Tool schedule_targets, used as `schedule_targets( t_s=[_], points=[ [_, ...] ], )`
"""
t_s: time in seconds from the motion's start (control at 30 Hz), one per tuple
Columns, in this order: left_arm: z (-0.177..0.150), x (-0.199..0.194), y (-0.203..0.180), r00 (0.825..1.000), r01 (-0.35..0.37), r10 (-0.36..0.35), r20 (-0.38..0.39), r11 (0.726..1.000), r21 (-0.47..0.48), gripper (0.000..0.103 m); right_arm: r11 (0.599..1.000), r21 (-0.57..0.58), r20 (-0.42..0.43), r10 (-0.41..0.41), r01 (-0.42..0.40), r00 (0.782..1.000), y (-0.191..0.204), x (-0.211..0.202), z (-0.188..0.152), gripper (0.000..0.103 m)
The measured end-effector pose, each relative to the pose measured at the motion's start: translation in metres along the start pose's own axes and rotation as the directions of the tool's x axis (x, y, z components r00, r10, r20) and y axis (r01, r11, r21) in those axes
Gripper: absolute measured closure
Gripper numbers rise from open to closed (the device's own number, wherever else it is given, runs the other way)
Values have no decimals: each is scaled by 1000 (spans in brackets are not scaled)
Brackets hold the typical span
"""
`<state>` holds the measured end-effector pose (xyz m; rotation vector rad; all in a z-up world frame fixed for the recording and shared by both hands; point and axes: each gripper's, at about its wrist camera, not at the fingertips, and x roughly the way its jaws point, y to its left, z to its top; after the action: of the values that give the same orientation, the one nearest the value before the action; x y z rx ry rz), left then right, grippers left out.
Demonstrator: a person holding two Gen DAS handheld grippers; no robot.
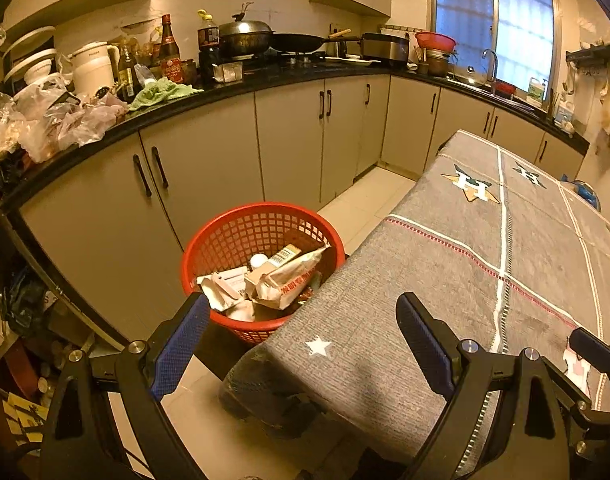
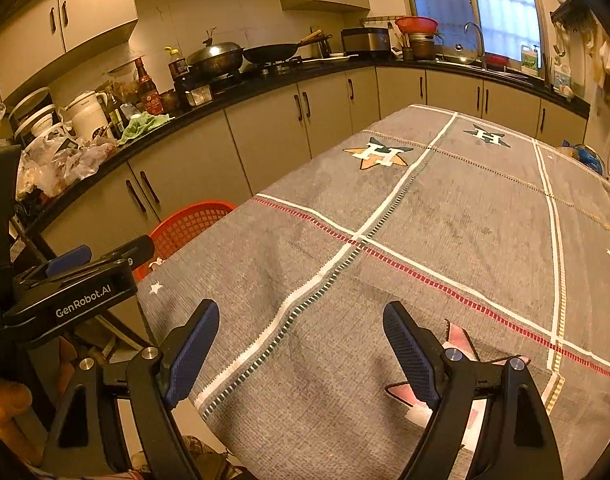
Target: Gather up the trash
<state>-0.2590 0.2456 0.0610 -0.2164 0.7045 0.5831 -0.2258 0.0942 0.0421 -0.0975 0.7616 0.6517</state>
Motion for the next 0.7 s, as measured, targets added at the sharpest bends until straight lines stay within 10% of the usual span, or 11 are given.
schedule_targets(
  t_s=[0.7],
  points=[
    [0, -3, -2, 999, 26, -26, 21, 1000, 1, 10, 1000, -5, -3, -4, 4, 1000, 4, 2, -3, 15]
  ],
)
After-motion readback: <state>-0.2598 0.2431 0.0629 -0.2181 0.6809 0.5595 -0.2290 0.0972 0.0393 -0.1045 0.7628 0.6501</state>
